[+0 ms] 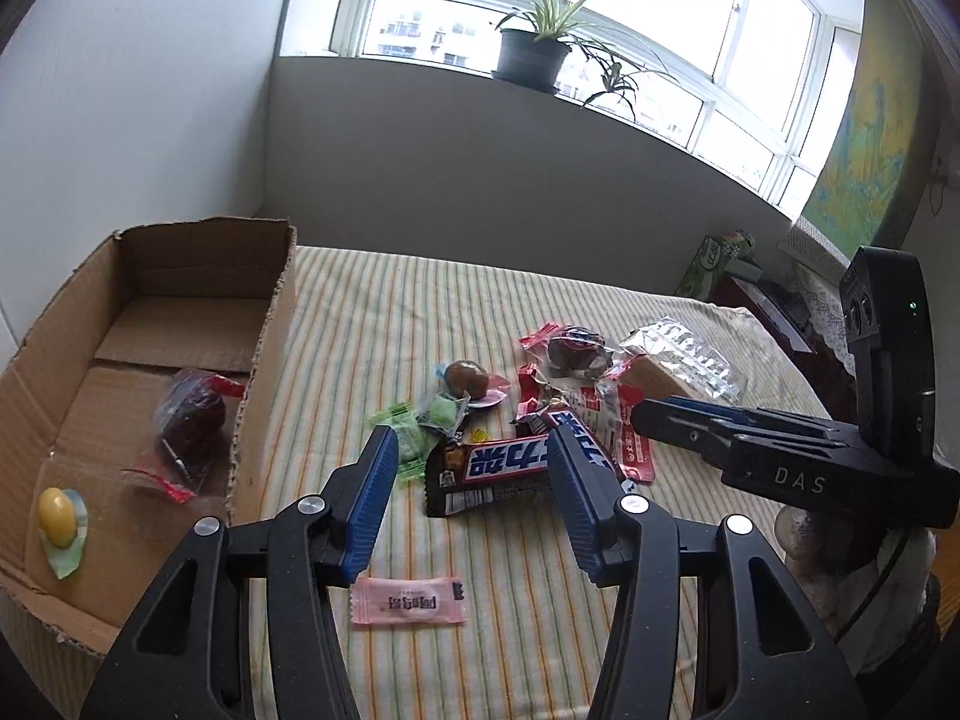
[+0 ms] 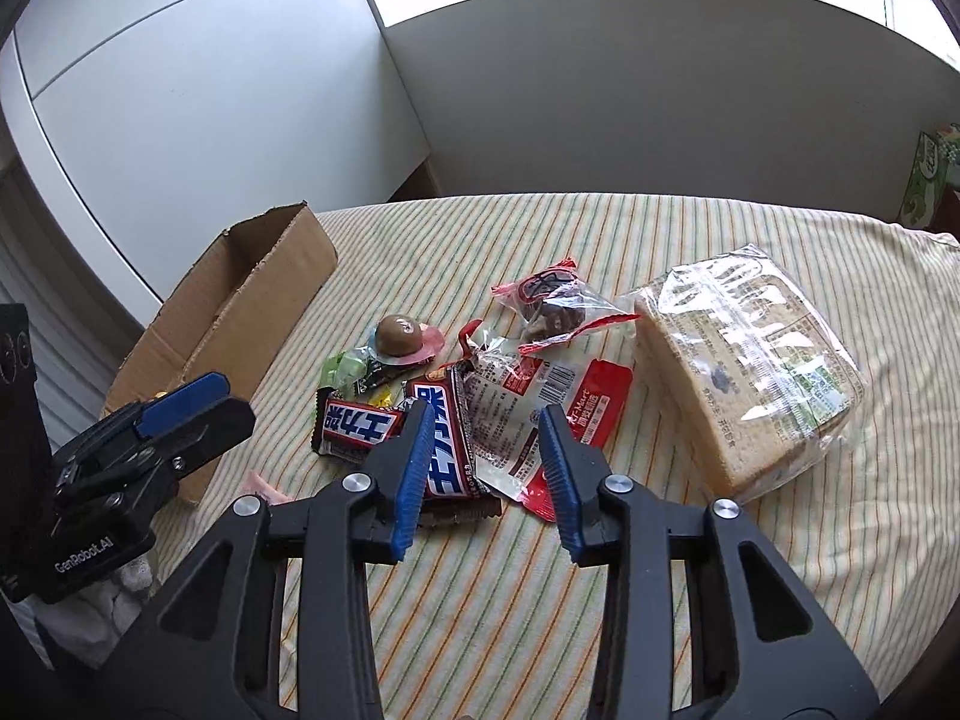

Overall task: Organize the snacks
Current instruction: 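Move both tools back over the chocolate bars on the bedspread, then grasp a blue-and-white chocolate bar with the right tool while the left tool grasps another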

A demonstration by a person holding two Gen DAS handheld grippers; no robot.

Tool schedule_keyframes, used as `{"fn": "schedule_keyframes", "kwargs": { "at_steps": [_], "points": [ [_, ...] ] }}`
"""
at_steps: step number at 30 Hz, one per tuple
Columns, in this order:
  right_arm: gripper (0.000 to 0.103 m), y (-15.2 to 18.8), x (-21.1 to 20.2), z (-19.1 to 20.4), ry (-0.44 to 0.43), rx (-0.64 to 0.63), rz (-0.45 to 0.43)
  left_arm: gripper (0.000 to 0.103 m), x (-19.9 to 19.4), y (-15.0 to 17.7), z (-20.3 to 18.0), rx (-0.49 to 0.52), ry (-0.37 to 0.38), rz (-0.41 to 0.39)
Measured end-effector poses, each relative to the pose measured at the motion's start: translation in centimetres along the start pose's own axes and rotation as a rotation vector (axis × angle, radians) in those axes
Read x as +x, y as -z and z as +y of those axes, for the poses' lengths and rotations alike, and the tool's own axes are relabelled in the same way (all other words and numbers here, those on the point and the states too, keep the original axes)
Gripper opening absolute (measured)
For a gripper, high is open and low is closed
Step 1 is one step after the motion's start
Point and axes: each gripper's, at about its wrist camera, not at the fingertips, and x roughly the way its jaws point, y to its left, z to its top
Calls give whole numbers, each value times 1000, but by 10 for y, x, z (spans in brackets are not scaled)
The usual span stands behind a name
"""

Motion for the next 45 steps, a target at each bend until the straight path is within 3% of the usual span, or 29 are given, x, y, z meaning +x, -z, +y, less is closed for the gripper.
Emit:
{"fn": "schedule_keyframes", "kwargs": {
  "at_steps": [3, 8, 10, 17, 21, 25, 27, 31, 36, 45],
  "points": [
    [38, 2, -1, -2, -8, -6, 3, 44, 22, -12, -6, 7, 11, 44],
    [38, 7, 2, -1, -5, -26, 15, 42, 57, -18, 0, -76, 80, 152],
    [38, 8, 1, 0, -1, -38, 13, 42, 60, -18, 5, -114, 80, 161],
    [38, 11, -4, -3, 6, -37, 5, 40, 58, -2, 5, -95, 104, 220],
    [38, 11, -6, -3, 1, -39, 6, 40, 41, 1, 1, -86, 86, 178],
    [38, 10, 0, -1, 0, -42, 18, 40, 11, 9, -11, 7, -2, 100],
    [38, 9, 2, 0, -3, -41, 19, 40, 3, 17, -16, 21, 37, 102],
    [38, 5, 8, 6, 8, -57, 18, 40, 12, 32, -14, -15, 116, 181],
    [38, 0, 26, 20, 24, -107, 51, 40, 17, 30, -1, -57, 114, 185],
    [38, 18, 43, 38, 49, -195, 130, 40, 24, 23, 22, -202, 173, 199]
  ]
}}
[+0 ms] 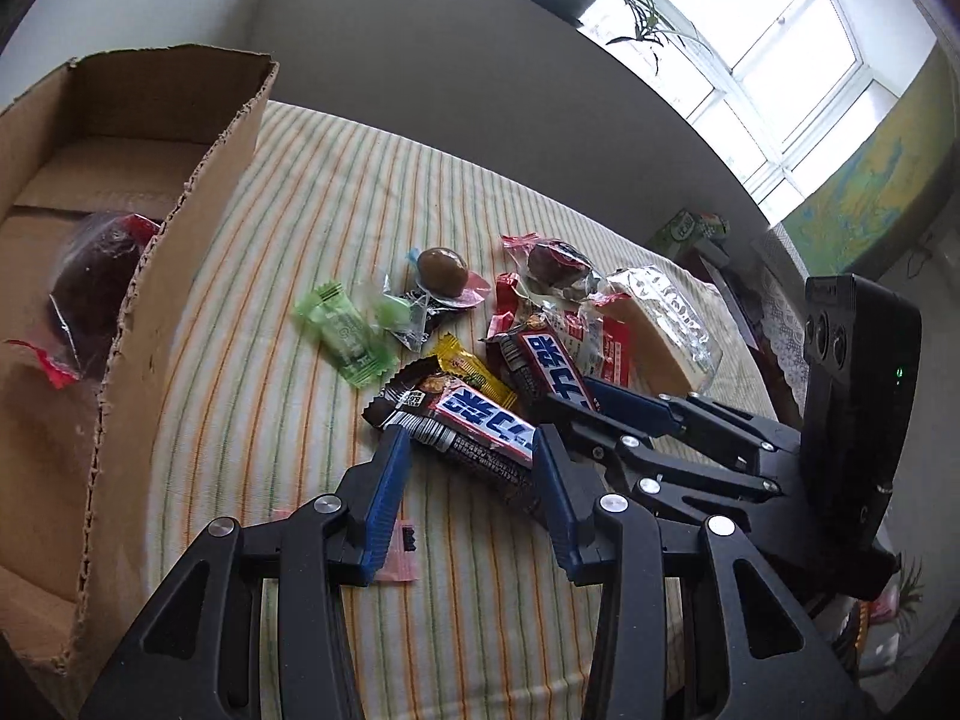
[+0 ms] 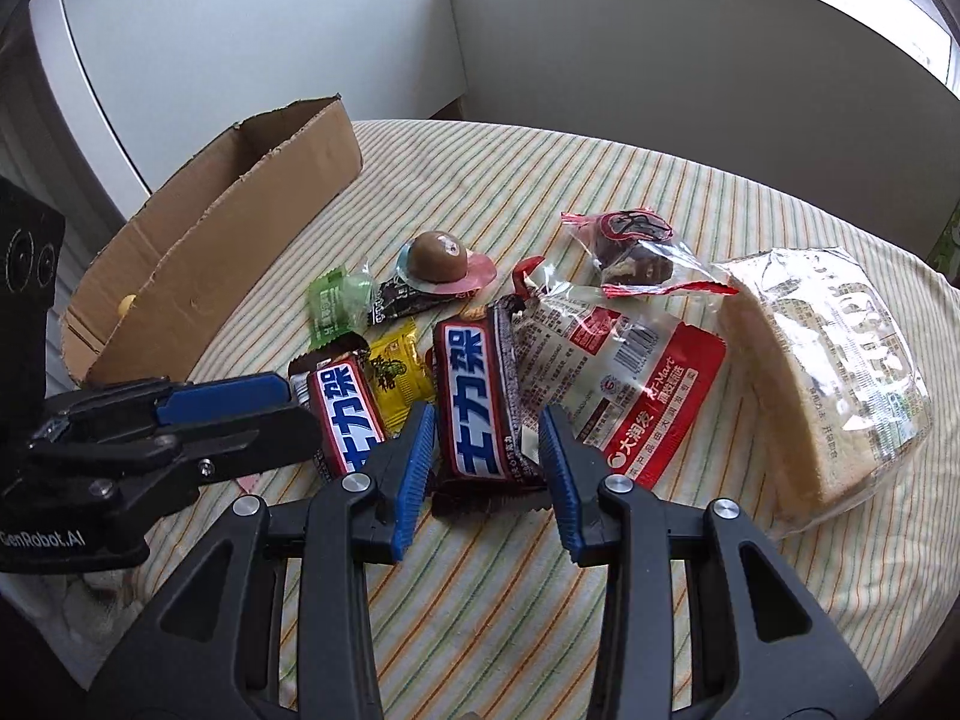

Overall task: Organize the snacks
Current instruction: 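Grasp a blue-and-white chocolate bar with the right tool while the left tool grasps another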

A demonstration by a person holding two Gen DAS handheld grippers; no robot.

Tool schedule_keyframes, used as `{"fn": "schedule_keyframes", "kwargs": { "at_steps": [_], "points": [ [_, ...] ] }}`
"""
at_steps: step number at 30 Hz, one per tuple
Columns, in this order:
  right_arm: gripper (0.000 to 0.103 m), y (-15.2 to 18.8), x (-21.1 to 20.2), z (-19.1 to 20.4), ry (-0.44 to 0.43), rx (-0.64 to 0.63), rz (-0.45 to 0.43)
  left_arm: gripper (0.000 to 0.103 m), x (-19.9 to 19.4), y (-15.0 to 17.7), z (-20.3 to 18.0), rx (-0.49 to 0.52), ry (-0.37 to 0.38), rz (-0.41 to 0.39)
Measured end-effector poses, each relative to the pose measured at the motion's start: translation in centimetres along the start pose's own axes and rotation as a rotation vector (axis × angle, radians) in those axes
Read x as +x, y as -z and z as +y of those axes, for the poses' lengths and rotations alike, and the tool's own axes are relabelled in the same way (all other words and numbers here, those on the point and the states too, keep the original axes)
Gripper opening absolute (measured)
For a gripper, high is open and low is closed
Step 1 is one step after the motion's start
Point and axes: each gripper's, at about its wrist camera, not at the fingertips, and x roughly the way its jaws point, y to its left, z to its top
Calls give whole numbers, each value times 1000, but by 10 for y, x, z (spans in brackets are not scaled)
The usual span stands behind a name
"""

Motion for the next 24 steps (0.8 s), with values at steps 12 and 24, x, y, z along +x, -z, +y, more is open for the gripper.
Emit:
{"fn": "schedule_keyframes", "kwargs": {
  "at_steps": [12, 24],
  "points": [
    [38, -2, -11, -18, 4, 6, -17, 40, 19, -3, -18, 77, -97, 15],
    [34, -4, -18, -32, 19, 30, -11, 44, 25, 1, -28, 185, -175, 7]
  ]
}}
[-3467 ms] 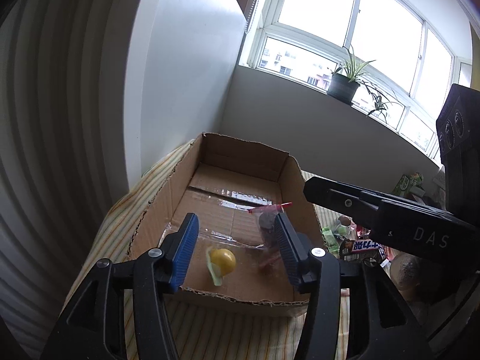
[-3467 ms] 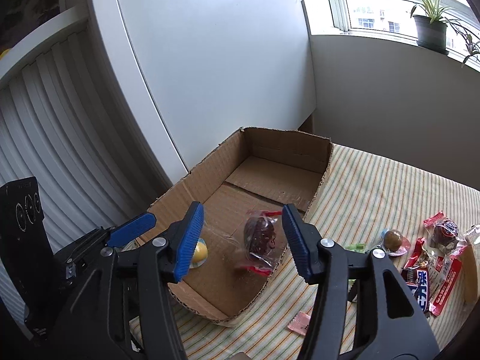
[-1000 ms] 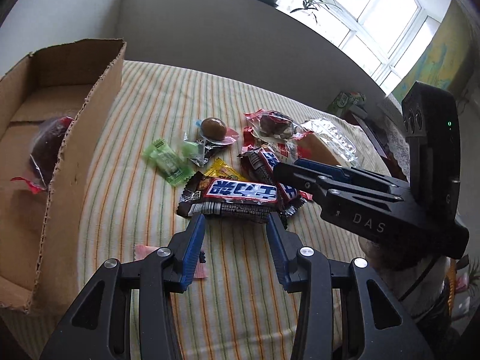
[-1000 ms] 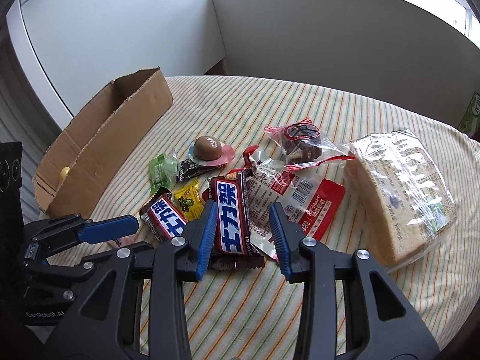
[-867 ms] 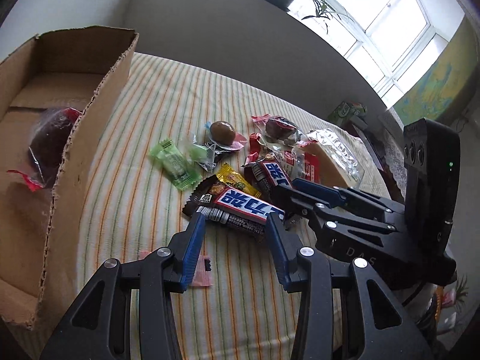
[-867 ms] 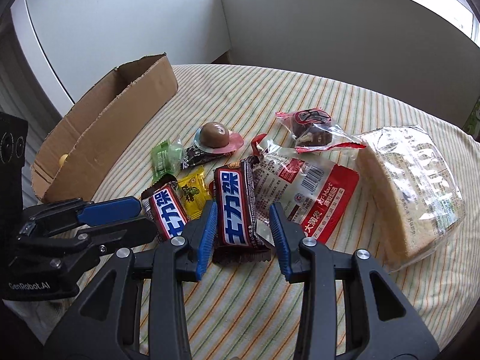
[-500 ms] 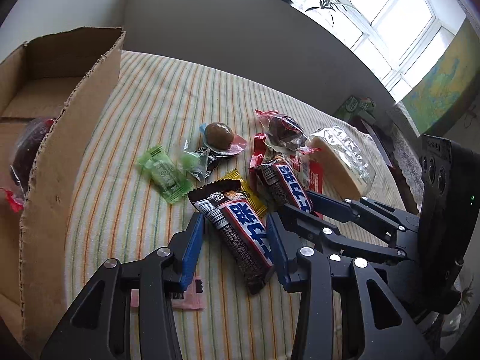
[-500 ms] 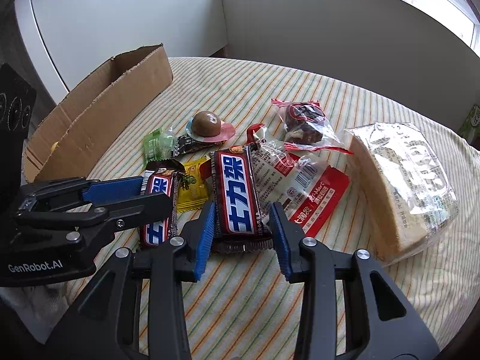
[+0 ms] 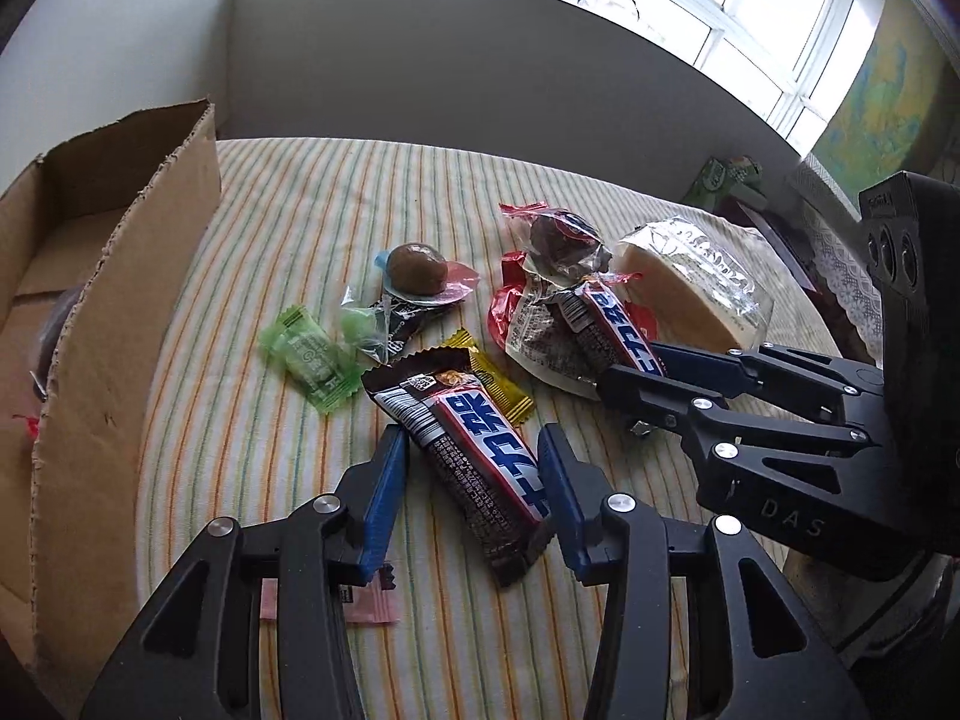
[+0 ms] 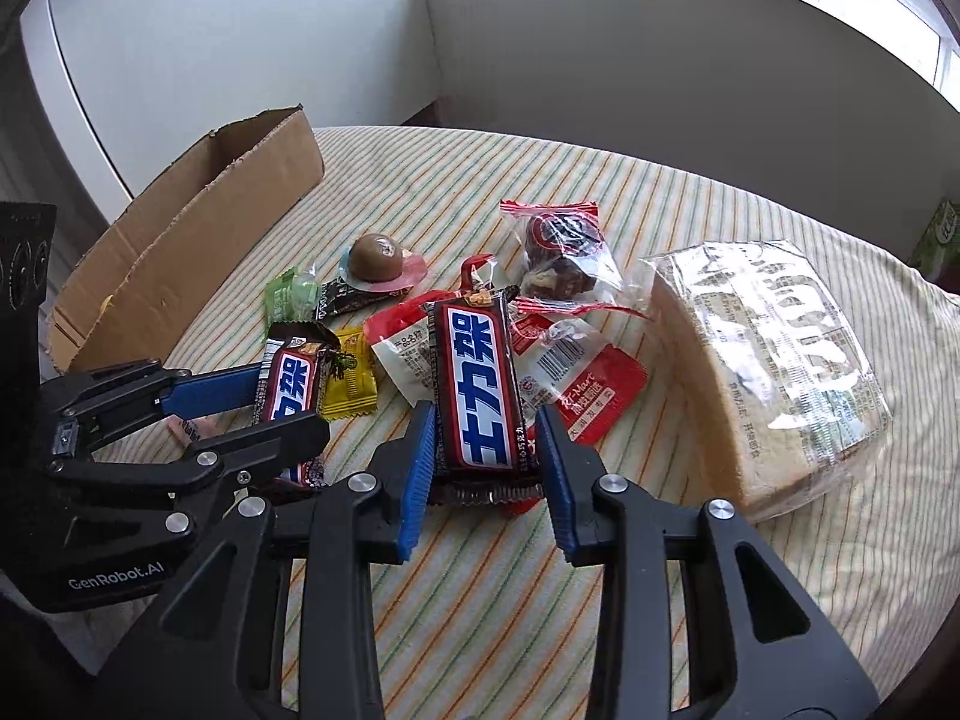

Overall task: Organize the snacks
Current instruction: 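Grasp a blue-and-white chocolate bar with the right tool while the left tool grasps another, then carry both chocolate bars into the box and open both tools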

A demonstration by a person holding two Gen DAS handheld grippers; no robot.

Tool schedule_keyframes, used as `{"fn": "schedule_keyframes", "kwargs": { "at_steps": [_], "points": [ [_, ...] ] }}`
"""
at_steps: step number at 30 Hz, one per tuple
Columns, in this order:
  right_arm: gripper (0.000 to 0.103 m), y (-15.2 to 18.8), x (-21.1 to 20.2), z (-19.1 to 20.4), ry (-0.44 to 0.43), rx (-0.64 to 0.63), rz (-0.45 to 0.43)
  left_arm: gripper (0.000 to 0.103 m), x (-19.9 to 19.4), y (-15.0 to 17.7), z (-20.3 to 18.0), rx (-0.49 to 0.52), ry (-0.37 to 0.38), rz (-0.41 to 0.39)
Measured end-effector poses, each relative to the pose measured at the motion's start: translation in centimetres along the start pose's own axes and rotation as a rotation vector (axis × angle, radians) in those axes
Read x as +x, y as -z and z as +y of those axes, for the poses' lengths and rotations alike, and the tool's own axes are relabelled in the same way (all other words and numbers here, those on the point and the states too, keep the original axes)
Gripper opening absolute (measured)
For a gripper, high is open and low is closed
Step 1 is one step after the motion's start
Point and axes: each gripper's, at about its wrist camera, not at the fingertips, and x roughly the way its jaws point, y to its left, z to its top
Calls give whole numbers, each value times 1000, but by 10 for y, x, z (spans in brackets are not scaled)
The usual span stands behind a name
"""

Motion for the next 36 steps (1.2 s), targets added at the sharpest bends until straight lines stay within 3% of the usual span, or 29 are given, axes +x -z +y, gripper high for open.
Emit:
{"fn": "schedule_keyframes", "kwargs": {
  "at_steps": [5, 7, 11, 13, 19, 27, 36],
  "points": [
    [34, 2, -2, -7, -17, 23, 4, 44, -2, 2, -7, 31, -54, -12],
    [34, 2, -1, -5, -10, 15, 4, 55, 4, 2, -11, 34, -69, 4],
    [34, 2, 0, -3, -4, 9, 1, 55, 7, 3, -17, 63, -81, -4],
    [34, 2, 1, -4, -3, 9, 0, 45, 4, 3, -12, 48, -69, -8],
    [29, 1, -1, 1, -4, 5, -8, 30, -2, 7, -1, 24, -50, -23],
    [29, 1, -11, 2, -32, 33, -42, 28, -11, 10, 1, -3, -15, -44],
    [29, -5, -43, 11, -54, 51, -166, 28, -59, 3, 3, -29, 34, -185]
  ]
}}
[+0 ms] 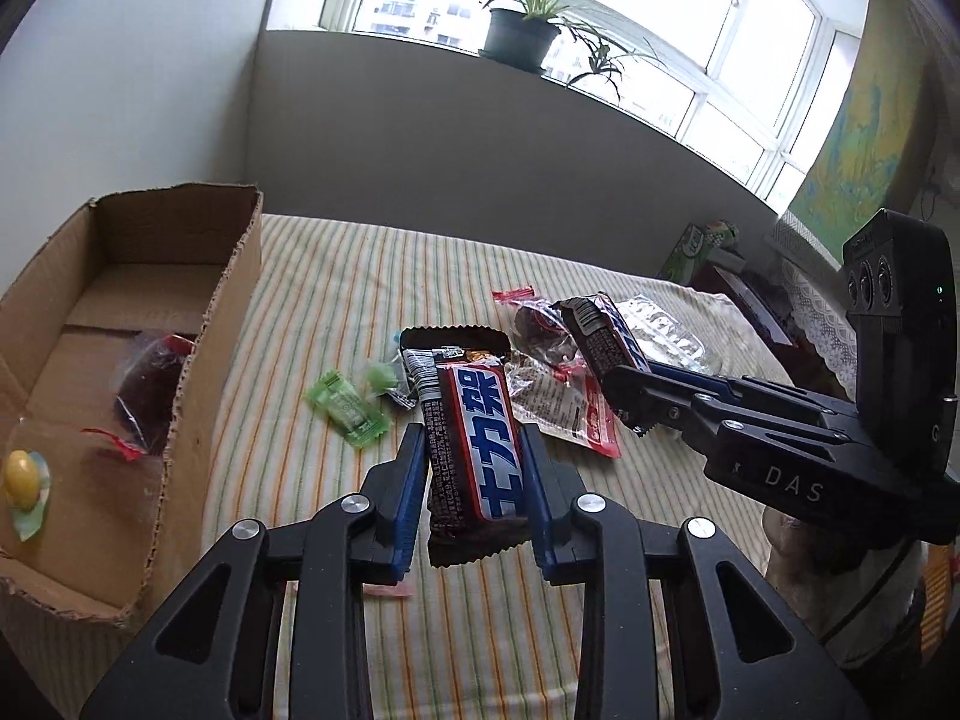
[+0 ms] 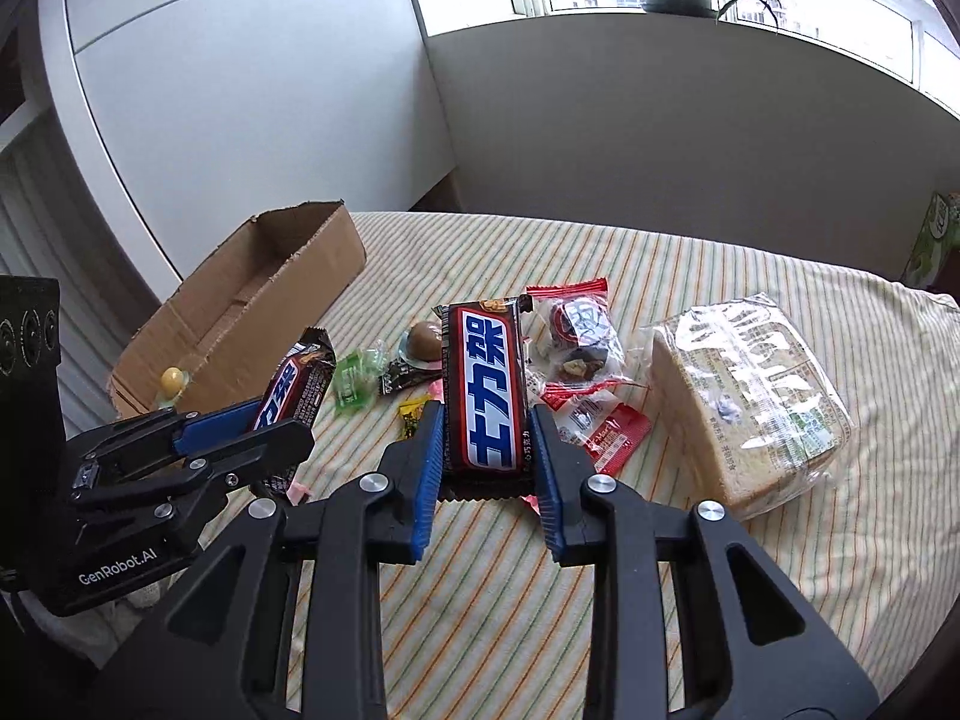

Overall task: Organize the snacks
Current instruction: 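Carry both chocolate bars into the box and open both tools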

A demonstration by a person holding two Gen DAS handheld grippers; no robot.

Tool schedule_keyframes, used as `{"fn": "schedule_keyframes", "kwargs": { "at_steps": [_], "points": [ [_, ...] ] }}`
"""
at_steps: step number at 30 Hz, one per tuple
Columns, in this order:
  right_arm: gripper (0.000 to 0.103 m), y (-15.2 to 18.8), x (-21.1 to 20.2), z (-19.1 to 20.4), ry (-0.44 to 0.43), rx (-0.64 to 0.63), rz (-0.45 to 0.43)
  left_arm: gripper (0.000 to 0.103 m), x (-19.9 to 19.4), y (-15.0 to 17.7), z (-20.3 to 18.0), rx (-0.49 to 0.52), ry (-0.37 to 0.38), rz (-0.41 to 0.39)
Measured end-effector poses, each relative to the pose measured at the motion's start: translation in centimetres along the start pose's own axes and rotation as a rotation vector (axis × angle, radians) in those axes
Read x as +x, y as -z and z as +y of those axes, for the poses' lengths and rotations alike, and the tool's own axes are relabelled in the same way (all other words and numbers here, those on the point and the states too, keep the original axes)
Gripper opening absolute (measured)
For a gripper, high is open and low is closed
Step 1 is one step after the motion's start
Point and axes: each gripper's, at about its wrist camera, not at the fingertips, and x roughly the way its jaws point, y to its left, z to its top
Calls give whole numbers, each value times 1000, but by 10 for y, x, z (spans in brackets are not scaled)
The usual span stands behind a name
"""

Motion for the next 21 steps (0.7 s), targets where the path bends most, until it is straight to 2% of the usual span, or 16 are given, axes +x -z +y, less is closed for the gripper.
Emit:
{"fn": "schedule_keyframes", "kwargs": {
  "at_steps": [8, 21],
  "points": [
    [29, -17, -10, 42, -50, -39, -70, 28, -31, -9, 31, -61, -32, -94],
    [29, -35, 10, 113, -137, -94, -80, 28, -66, -5, 89, -138, -135, -186]
  ]
}}
